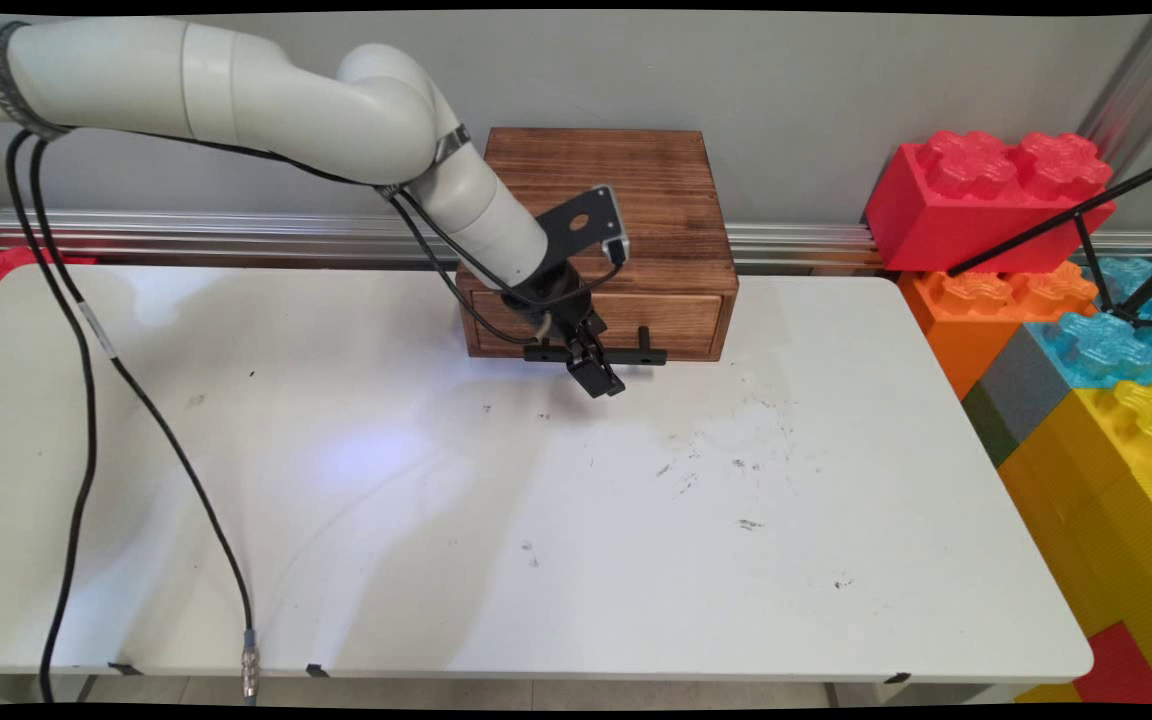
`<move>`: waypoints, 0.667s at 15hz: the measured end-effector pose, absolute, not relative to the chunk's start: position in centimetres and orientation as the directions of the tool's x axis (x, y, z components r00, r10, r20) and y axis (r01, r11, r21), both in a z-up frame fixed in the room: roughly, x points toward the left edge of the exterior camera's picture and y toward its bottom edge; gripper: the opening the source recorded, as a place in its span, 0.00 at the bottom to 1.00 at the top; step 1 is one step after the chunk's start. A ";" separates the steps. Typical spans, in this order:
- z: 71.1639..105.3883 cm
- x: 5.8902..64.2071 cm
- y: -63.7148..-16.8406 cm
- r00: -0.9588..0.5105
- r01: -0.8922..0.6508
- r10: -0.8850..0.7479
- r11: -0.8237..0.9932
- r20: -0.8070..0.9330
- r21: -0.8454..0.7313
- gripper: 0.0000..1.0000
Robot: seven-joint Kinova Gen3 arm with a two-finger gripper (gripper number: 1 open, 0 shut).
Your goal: Open the drawer
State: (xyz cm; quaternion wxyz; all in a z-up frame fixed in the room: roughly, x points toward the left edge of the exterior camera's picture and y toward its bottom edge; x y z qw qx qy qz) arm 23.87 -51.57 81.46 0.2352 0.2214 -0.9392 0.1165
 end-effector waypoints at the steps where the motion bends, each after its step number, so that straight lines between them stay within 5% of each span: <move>1: 81.2 23.7 -51.7 -0.795 -0.468 -0.360 0.876 0.489 -0.117 1.00; 10: 79.0 23.0 -52.4 -0.838 -0.414 -0.307 0.897 0.451 -0.158 1.00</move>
